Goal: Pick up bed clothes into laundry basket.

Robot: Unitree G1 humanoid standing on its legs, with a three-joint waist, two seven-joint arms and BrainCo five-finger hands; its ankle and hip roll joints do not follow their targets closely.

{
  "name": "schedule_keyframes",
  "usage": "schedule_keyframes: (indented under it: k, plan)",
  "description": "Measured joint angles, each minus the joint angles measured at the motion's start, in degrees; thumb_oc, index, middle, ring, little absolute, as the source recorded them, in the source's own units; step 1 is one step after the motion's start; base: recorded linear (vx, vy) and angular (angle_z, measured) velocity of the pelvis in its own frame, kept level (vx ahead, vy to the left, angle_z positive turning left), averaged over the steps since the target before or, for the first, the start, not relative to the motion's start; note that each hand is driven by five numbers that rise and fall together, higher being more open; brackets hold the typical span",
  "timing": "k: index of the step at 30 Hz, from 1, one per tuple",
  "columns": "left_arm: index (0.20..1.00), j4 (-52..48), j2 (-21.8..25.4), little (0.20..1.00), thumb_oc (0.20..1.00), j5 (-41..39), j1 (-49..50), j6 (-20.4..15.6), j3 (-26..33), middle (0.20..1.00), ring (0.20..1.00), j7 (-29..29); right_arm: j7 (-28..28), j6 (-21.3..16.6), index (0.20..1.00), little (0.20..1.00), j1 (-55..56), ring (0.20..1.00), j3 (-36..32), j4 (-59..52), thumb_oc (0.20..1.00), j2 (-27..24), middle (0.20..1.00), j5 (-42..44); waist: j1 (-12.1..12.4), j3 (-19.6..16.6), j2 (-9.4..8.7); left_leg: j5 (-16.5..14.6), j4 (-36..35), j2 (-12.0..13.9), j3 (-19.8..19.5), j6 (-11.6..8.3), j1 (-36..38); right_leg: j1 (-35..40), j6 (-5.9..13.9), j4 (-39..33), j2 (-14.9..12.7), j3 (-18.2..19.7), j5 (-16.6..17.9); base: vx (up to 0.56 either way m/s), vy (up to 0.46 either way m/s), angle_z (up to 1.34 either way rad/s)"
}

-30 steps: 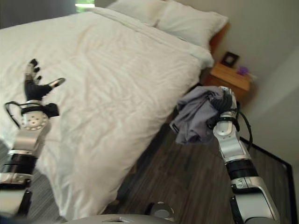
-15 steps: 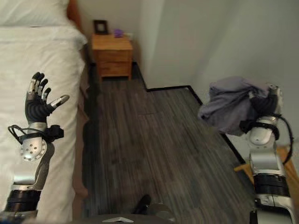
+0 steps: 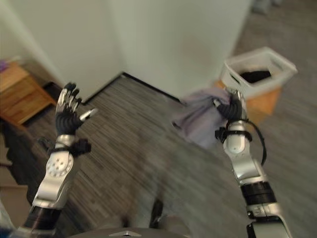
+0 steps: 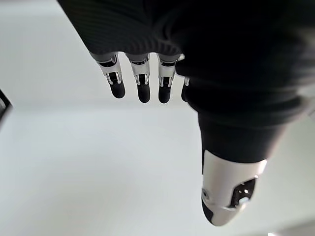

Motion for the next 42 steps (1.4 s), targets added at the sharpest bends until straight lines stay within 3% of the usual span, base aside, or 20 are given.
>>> schedule_keyframes:
  k: [8,10,11,12,14,18,20,23,25,26,28,29,31,33,35,36,37,38,41,42]
  plan:
    - [1.0,2.1,2.1,1.0,1.0,0.3,2.3,1.2,-3.8,1.0,1.0,0.0,-0.2,0.8,0.2,0.2,2.9,0.2,1.8,0.1,0.2,0.9,0.2,-2.3,2.9,-2.4,-2.68,10.8,-1.1,-9.4,1.9,10.39,-9.8,20.9,2.49,-24.0,5.2,14.3,5.7,0.4,0.102,-1.22]
    - [1.0,2.1,3.5,1.0,1.0,0.2,2.2,2.1,-5.0,1.0,1.0,0.1,-0.2,1.3,0.2,0.2,3.2,0.2,2.5,0.1,0.2,1.4,0.2,-4.1,2.7,-3.0,-5.53,17.0,-7.3,-10.0,3.1,11.91,-3.6,18.7,6.91,-15.4,3.8,13.0,3.8,0.48,0.198,-0.99]
    - [1.0,2.4,4.1,1.0,1.0,0.1,1.9,2.9,-6.0,1.0,1.0,0.3,0.0,1.5,0.2,0.2,3.0,0.2,2.8,-0.1,0.2,1.8,0.2,-4.6,2.9,-2.4,-4.6,16.6,-9.1,-8.7,4.3,12.94,-1.1,13.7,9.52,-3.4,3.8,8.9,3.2,0.15,0.121,-0.57]
    - [1.0,3.0,5.0,1.0,1.0,0.2,0.8,3.8,-7.9,1.0,1.0,0.0,0.2,2.1,0.2,0.2,3.8,0.2,2.9,-0.9,0.2,2.2,0.2,-4.6,0.8,-1.2,-2.57,16.8,-9.4,-6.9,3.1,14.41,2.8,6.9,9.72,15.6,2.1,2.2,10.9,0.25,0.172,-0.26]
    - [1.0,3.0,4.5,1.0,1.0,0.2,-1.9,3.9,-8.6,1.0,1.0,0.2,0.5,2.3,0.2,0.2,3.4,0.2,2.1,-2.9,0.2,1.3,0.2,-6.0,-1.6,-0.2,0.12,14.1,-9.4,-6.3,3.2,15.87,7.5,-1.4,10.15,29.7,-4.2,-1.1,7.3,0.28,0.136,-0.11]
    - [1.0,3.1,3.6,1.0,1.0,0.2,-5.9,3.6,-8.6,1.0,1.0,0.1,0.6,2.5,0.2,0.2,2.4,0.2,1.7,-5.5,0.2,-0.1,0.2,-6.9,-3.9,0.4,2.68,7.2,-9.2,-7.2,3.1,14.47,13.3,-11.9,8.43,11.7,-14.0,-6.5,8.8,0.4,-0.041,0.08]
    - [1.0,4.0,2.5,1.0,1.0,0.2,-3.0,2.9,-8.0,1.0,1.0,-0.2,0.2,2.5,0.2,0.2,1.9,0.2,1.0,-5.0,0.2,-2.2,0.2,-9.0,-3.4,-0.3,2.05,-0.2,-8.9,-5.1,0.6,8.99,16.5,-8.0,7.46,-24.2,-9.1,-10.5,15.7,0.61,-0.209,0.6]
    - [1.0,4.2,0.9,1.0,1.0,0.2,1.1,2.9,-5.7,1.0,1.0,-0.9,-1.7,3.9,0.2,0.2,0.2,0.2,-2.6,-1.6,0.2,-2.3,0.2,-8.9,-3.3,-1.3,2.68,-0.7,-6.5,-0.3,6.4,1.98,25.2,0.1,5.73,-22.0,-5.3,-12.9,21.9,0.6,-0.191,0.41]
    - [1.0,4.1,-1.6,1.0,1.0,0.1,2.4,2.6,-5.9,1.0,1.0,-1.6,-1.9,4.0,0.2,0.2,-0.2,0.2,-2.6,-2.0,0.2,-1.9,0.2,-8.9,-1.7,-2.1,0.7,2.5,13.9,1.5,5.5,-1.84,20.3,7.6,0.93,-23.8,-3.9,-11.8,21.6,0.28,-0.276,0.1]
    - [1.0,2.7,-3.1,1.0,1.0,-0.2,4.0,2.4,-5.9,1.0,1.0,-2.0,-1.9,3.6,0.2,0.2,-2.0,0.2,-1.6,-4.4,0.2,-2.2,0.2,-8.8,1.8,-3.4,-1.2,9.7,47.7,0.9,-1.0,-5.23,0.3,9.3,-0.48,-24.1,-4.0,-9.4,18.3,0.24,-0.175,-0.49]
    - [1.0,1.2,-2.8,1.0,1.0,-0.4,4.1,2.3,-6.2,1.0,1.0,-2.1,-2.0,3.4,0.2,0.2,-4.2,0.2,-0.5,-4.5,0.2,-3.0,0.2,-8.8,3.0,-2.7,-2.52,7.7,57.1,-0.7,-0.2,-3.67,-11.4,10.3,-1.61,-24.1,-4.1,-8.5,17.3,0.2,0.025,-0.46]
    - [1.0,1.2,-1.7,1.0,1.0,-0.8,4.2,2.2,-6.5,1.0,1.0,-2.1,-1.7,3.3,0.2,0.2,-5.2,0.2,0.6,-4.1,0.2,-3.0,0.2,-8.8,4.1,-2.1,-3.74,4.9,52.1,-0.2,2.9,-1.69,-12.9,11.1,-0.96,-24.1,-4.5,-7.8,17.5,0.27,0.213,-0.57]
    - [1.0,2.1,1.0,1.0,1.0,-2.4,4.8,2.3,-6.4,1.0,1.0,-1.9,-1.6,2.3,0.2,0.2,-7.5,0.2,4.5,-2.9,0.2,-3.4,0.2,-8.9,4.6,-1.8,-4.61,6.1,12.4,-1.3,4.8,2.48,-9.8,16.0,1.44,-24.0,-3.0,-8.2,16.2,0.29,0.217,-0.73]
    - [1.0,3.0,0.9,1.0,1.0,-2.6,6.1,0.2,-3.9,1.0,1.0,0.3,-1.6,1.7,0.2,0.2,-8.2,0.2,6.4,-1.1,0.2,-5.8,0.2,-9.0,5.4,-2.2,-3.71,7.7,-0.8,-2.2,5.2,3.85,-7.0,18.2,4.2,-24.2,-2.3,-8.6,12.3,0.13,0.062,-0.66]
    - [1.0,2.0,1.6,1.0,1.0,-3.0,7.8,0.8,-4.0,1.0,1.0,1.4,-1.4,2.8,0.2,0.2,-3.9,0.2,3.9,-1.1,0.2,-7.3,0.2,-8.9,3.8,-3.8,-0.5,15.7,-1.7,-0.9,6.7,10.37,-5.5,22.1,6.43,-24.1,0.1,-10.8,10.4,0.13,0.048,0.29]
    - [1.0,1.6,2.3,1.0,1.0,-2.9,8.0,0.7,-4.5,1.0,1.0,1.3,-1.4,3.1,0.2,0.2,-2.8,0.2,3.4,-0.9,0.2,-6.6,0.2,-9.0,3.6,-4.2,-1.03,18.7,-2.0,-1.4,6.6,9.7,-5.3,22.9,7.27,-24.1,-0.2,-11.4,9.8,0.11,0.061,0.78]
    - [1.0,-0.6,3.5,1.0,1.0,-3.0,8.4,0.2,-5.9,1.0,1.0,0.0,-1.1,3.5,0.2,0.2,-1.1,0.2,2.7,-1.2,0.2,-4.4,0.2,-9.0,2.9,-5.2,-4.25,19.1,-5.6,-6.0,6.4,10.17,-4.7,22.2,7.69,-23.2,-4.1,-13.4,9.8,0.13,0.119,0.87]
    - [1.0,-2.8,3.8,1.0,1.0,-2.9,9.5,0.6,-11.1,1.0,1.0,-2.4,-0.6,3.3,0.2,0.2,-1.9,0.2,2.3,-1.2,0.2,-2.3,0.2,-9.0,3.4,-4.7,-2.7,19.1,-9.4,-8.2,4.9,12.82,-2.0,20.5,7.74,-19.2,-6.9,-12.6,8.5,0.18,0.155,0.81]
    - [1.0,-1.6,5.7,1.0,1.0,-2.6,9.0,2.6,-12.5,1.0,1.0,-3.1,-1.3,2.8,0.2,0.2,4.7,0.2,-0.8,-7.4,0.2,7.3,0.2,-9.1,0.8,-5.7,-6.74,12.9,-6.4,-11.3,10.4,6.61,-1.6,16.9,5.05,-22.0,-11.2,-10.3,8.9,0.07,0.071,0.56]
    - [1.0,-1.3,5.8,1.0,1.0,-2.5,8.7,2.3,-12.5,1.0,1.0,-3.2,-1.0,2.6,0.2,0.2,4.6,0.2,-0.4,-7.5,0.2,7.3,0.2,-9.7,1.5,-6.2,-6.35,6.3,11.1,-8.9,8.8,7.48,-6.5,15.3,4.57,-21.6,-12.8,-10.6,9.2,0.0,0.0,0.0]
